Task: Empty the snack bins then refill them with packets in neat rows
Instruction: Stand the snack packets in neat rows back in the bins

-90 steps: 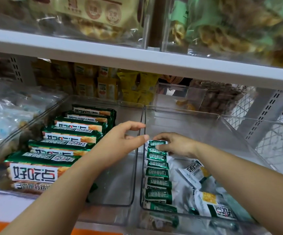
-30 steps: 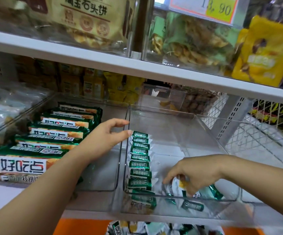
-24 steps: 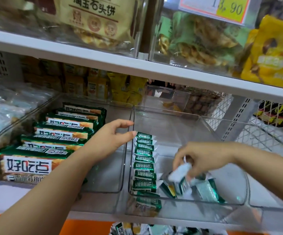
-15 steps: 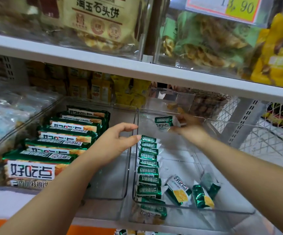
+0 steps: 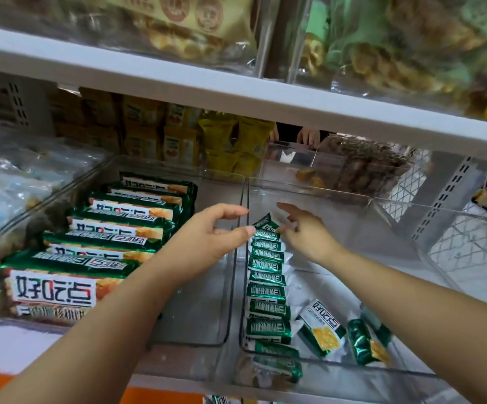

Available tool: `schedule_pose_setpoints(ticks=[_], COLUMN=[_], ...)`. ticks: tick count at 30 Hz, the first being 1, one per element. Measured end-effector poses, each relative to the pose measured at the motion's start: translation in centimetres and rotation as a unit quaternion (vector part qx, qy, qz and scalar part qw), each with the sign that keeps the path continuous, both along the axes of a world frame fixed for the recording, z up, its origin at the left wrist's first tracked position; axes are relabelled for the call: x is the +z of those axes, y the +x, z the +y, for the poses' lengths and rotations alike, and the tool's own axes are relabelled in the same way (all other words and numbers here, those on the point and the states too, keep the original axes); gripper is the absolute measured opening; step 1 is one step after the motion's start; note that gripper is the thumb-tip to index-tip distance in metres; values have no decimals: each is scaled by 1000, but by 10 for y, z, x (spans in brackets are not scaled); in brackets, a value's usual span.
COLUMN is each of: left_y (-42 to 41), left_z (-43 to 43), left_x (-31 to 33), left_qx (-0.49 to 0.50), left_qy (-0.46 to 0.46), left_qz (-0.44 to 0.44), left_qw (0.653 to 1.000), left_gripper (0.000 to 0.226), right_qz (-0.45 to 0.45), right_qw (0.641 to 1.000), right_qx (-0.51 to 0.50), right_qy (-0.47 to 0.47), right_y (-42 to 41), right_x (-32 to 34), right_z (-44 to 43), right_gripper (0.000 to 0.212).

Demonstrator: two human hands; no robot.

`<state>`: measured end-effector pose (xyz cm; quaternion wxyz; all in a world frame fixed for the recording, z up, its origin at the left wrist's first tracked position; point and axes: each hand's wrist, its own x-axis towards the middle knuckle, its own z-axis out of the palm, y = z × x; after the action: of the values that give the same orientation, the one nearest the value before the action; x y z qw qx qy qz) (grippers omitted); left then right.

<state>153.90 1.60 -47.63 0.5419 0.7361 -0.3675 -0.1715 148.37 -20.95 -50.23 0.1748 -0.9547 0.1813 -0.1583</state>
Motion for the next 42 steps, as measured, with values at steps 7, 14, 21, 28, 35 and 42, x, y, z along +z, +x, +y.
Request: schedule_pose_setpoints(ticks=[7, 14, 21, 28, 35, 42], left_y=[0, 2, 1, 1, 0, 1], left_z=[0, 0, 0, 0, 0, 1], left_x=[0, -1, -2, -3, -1, -1], left_qx=[-2, 0, -4, -6, -3, 7], left_qy=[-1, -6, -9, -17, -11, -3], left_qz=[8, -1, 8, 7, 2, -3], left_qw=[1000, 1000, 1000, 1000, 1000, 1000], left_gripper=[29, 32, 26, 27, 28, 30], right_qz=[109, 58, 133, 122, 219, 326], right_qw=[984, 991, 973, 992, 967, 940], right_qx=[35, 45, 26, 12, 83, 75], right_qy=[-139, 112, 186, 13, 98, 71], right_y=[4, 2, 8, 1, -17, -80], right_x=[2, 0, 5, -1, 20, 41], right_z=[0, 5, 10, 25, 17, 12], right_gripper=[38, 36, 40, 46, 48, 48])
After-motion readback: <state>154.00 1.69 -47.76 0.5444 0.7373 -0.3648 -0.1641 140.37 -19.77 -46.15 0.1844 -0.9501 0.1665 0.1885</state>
